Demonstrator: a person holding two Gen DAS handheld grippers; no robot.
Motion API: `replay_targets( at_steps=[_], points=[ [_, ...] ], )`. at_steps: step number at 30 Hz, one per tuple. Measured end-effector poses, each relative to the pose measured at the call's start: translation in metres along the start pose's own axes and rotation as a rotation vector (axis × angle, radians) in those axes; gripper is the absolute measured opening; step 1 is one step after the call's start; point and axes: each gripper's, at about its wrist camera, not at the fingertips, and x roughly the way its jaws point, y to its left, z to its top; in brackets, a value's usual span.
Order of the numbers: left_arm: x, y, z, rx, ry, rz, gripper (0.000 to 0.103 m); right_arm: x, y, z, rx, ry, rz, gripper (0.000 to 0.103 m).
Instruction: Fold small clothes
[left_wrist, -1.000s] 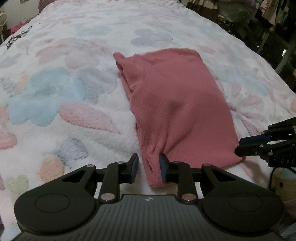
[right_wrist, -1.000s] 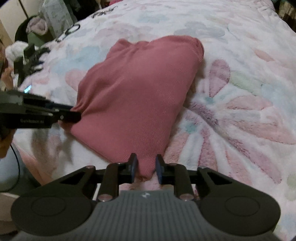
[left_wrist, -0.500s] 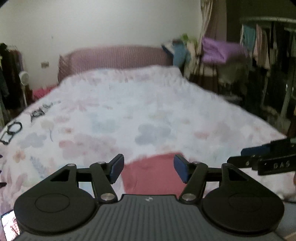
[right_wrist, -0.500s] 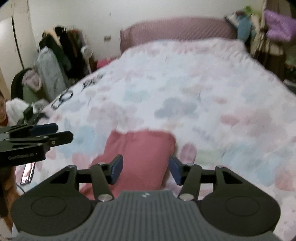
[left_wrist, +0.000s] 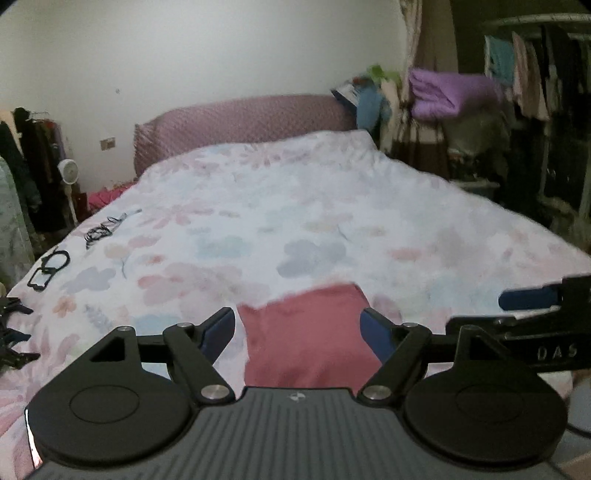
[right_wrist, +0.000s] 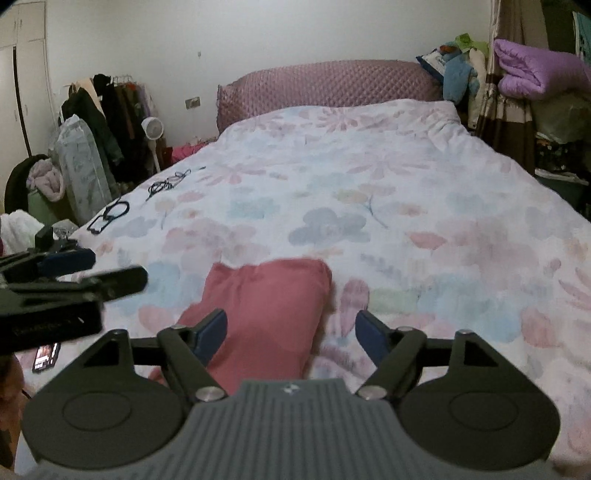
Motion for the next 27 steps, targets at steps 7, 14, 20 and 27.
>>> replay_targets(
  at_steps=[7,14,20,27],
  points=[
    [-0.01,-0.011,-0.023,0.008,0.043,-0.001,0.09,-0.018,0.005,-0.028,-0.016,0.011,-0.018,0.077],
    [-0.018,-0.01,-0.034,-0.037,0.105,0.02,0.09,-0.027,0.013,-0.046,-0.038,0.051,-0.017,0.078],
    [-0.019,-0.006,-0.048,-0.093,0.186,0.03,0.09,-0.03,0.019,-0.057,-0.048,0.087,-0.011,0.082],
    [-0.014,-0.01,-0.058,-0.095,0.252,0.03,0.09,-0.025,0.024,-0.064,-0.057,0.121,-0.013,0.082]
  ],
)
